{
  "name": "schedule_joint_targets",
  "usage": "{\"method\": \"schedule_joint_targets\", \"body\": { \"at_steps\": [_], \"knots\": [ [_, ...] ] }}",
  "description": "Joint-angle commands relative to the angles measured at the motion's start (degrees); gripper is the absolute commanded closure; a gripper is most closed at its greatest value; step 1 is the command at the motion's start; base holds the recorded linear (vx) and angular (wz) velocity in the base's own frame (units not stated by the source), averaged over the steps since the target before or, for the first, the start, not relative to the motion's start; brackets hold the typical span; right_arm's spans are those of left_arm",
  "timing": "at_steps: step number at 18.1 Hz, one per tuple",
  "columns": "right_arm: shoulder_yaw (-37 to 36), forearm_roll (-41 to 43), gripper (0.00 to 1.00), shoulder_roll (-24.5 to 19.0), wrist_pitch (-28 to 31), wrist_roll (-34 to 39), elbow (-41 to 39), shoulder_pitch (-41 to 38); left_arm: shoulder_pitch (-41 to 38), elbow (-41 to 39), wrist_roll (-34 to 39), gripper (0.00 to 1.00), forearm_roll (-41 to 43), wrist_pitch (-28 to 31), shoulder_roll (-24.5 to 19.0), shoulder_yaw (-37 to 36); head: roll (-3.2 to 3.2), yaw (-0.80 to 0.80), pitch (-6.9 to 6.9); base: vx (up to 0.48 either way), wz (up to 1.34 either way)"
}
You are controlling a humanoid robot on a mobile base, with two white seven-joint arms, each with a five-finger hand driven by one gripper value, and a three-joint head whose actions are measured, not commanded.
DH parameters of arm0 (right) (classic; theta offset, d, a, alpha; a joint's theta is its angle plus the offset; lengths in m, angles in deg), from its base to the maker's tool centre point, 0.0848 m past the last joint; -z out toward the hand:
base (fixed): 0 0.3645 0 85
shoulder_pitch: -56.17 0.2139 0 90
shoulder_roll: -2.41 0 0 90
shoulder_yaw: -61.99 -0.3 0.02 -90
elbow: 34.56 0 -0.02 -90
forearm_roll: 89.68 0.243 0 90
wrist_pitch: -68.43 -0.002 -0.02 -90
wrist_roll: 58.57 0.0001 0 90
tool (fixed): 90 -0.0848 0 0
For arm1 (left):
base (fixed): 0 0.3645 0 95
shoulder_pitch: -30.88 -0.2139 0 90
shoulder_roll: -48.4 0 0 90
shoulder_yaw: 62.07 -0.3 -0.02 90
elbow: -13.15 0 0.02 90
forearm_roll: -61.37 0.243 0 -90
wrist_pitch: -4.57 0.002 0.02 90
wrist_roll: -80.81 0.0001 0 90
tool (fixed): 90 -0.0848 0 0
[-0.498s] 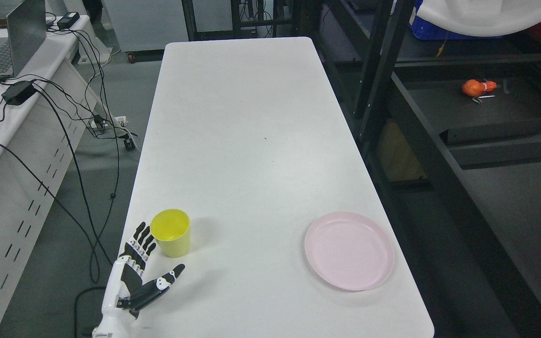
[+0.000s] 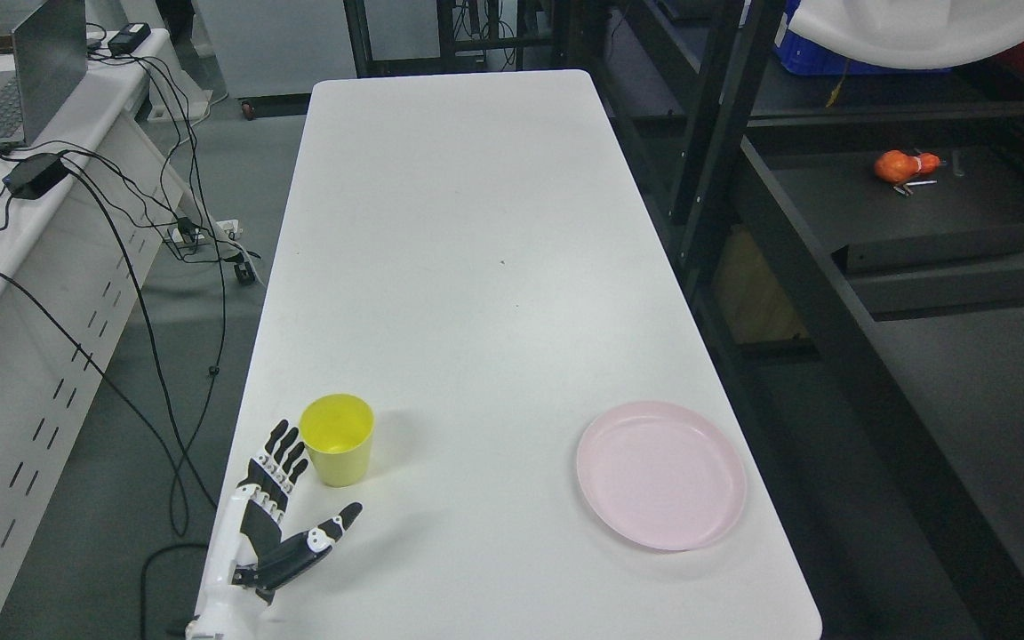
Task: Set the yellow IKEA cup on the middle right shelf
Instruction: 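Reach the left hand toward the yellow cup on the table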
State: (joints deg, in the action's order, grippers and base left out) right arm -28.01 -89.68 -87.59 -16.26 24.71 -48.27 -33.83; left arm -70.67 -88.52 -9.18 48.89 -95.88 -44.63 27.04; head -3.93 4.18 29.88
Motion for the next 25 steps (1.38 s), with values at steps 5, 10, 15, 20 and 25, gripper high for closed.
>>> {"method": "schedule_joint_targets", "body": {
  "at_steps": [5,10,15,20,25],
  "knots": [
    [1.0,1.4,0.01,1.0,0.0,0.0,0.0,-0.8,-1.3,0.4,0.0,0.01,0.0,-2.0,-0.7,3.3,0.00,0.00,0.00,0.000,0.00],
    [1.0,1.4,0.01,1.0,0.0,0.0,0.0,-0.8,-1.5,1.9,0.0,0.01,-0.1,-2.0,-0.7,8.3,0.00,0.00,0.00,0.000,0.00],
    [1.0,1.4,0.01,1.0,0.0,0.0,0.0,-0.8,6.2,12.7,-0.2,0.01,-0.1,-1.9,-1.3,11.9,0.00,0.00,0.00,0.000,0.00],
    [1.0,1.4,0.01,1.0,0.0,0.0,0.0,-0.8,10.4,13.9,-1.0,0.01,0.1,-1.2,-1.5,6.5,0.00,0.00,0.00,0.000,0.00],
    [1.0,1.4,0.01,1.0,0.0,0.0,0.0,-0.8,10.8,13.6,-1.1,0.01,0.1,-1.5,-1.2,-2.1,0.00,0.00,0.00,0.000,0.00]
  ]
}}
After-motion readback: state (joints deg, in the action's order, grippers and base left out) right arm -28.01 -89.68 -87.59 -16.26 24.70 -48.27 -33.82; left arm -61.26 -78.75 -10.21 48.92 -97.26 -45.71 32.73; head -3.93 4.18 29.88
